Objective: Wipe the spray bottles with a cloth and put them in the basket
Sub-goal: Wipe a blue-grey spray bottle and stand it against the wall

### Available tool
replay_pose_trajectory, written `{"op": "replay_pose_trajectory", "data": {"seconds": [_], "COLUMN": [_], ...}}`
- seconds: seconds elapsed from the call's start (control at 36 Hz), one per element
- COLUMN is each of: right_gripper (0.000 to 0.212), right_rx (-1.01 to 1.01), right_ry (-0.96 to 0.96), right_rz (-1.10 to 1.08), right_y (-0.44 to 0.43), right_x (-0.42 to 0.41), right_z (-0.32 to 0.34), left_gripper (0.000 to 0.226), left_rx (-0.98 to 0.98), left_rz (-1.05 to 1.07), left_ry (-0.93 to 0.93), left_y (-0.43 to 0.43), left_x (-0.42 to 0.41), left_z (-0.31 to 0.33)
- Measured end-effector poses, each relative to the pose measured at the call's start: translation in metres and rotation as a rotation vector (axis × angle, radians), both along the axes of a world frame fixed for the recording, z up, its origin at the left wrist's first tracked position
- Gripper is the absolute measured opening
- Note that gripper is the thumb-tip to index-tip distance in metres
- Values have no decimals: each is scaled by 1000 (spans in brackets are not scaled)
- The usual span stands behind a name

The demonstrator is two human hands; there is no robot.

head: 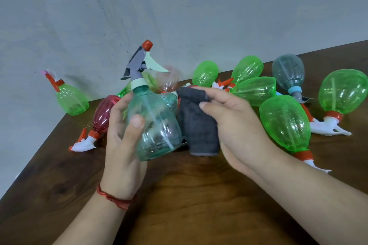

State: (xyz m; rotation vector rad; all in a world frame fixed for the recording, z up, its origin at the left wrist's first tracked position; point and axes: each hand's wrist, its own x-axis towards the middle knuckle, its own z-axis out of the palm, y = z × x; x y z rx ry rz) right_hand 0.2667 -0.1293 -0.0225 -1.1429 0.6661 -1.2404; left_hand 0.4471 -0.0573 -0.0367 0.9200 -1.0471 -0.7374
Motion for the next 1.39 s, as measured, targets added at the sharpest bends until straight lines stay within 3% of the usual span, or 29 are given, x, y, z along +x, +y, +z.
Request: {"op": "replay_pose_trajectory", "data": {"seconds": [0.06,0.08,0.22,0.36,0.44,0.56,0.72,0.83,0.94,1.03,1.19,1.31,1.39], "right_gripper": [40,39,38,38,37,37,36,40,38,39,36,36,37], "right_rx": [28,32,6,-41,-82,-186,-264,-390,-386,-439,-399,-388,-575], "right_ry": [-4,-2,23,90,135,163,150,352,382,422,390,256,237], "right_rz": [70,86,54,21,47,-5,-103,-136,-123,-150,-95,-161,-386], "right_y": [6,8,9,14,18,20,15,18,17,20,19,12,5], "right_x": [3,3,-2,0,1,-1,-7,3,3,3,-1,-15,-24], "right_z": [-2,-1,2,1,2,5,4,-8,-9,-9,0,17,22], "left_gripper": [117,116,77,40,55,73,46,44,32,42,74,69,66], "left_rx": [38,61,109,212,280,257,169,167,149,178,169,132,105], "left_rz": [-25,11,204,251,161,127,-7,32,154,191,134,151,147], "left_ry": [-48,-124,-457,-389,-250,-201,-25,-140,-355,-522,-609,-723,-789], "left_y": [0,1,-3,-5,-6,-5,0,1,1,3,4,5,7], "left_x": [-5,-8,4,7,8,-2,-7,-4,0,1,4,3,1], "left_z": [3,5,2,4,3,1,7,6,11,9,13,13,11]}}
